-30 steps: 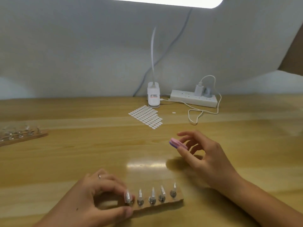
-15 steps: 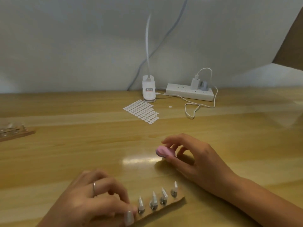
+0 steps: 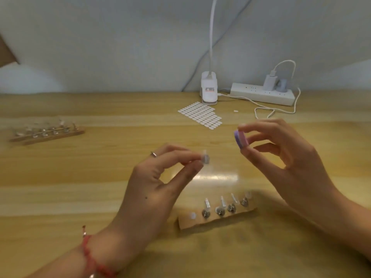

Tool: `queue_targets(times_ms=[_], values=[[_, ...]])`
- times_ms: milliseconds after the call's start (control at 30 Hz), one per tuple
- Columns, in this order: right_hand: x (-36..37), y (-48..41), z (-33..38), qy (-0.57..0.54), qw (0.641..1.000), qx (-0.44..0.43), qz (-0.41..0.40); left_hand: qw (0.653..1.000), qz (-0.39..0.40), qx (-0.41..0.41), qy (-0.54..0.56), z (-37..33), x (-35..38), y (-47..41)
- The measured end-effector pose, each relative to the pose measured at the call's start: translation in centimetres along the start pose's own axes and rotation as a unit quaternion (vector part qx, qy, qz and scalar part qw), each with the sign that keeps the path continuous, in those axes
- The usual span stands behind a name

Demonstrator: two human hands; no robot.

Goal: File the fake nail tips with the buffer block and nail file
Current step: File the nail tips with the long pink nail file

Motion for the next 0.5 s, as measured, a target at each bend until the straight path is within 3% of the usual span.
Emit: queue_targets(times_ms=[233,500], values=[[1.7,1.1,3.3,0.014,0.996,-0.084,0.040,0.999,0.010,0.027,-0.039,1.0,-0.1,0.1],[2.3,1.4,3.5,0.077,0.989,-0.112,0.052,0.995,-0.002,0.052,-0.089,0.8,0.0,0.3]])
Point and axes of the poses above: each hand's wrist, its own y-axis away from the middle knuckle, its own x-axis out of the palm, z = x × y, the point moved 4 cm from there along -y, towards the middle knuckle, and after that the axes turned 2 degrees about y, right-handed, at the moved point
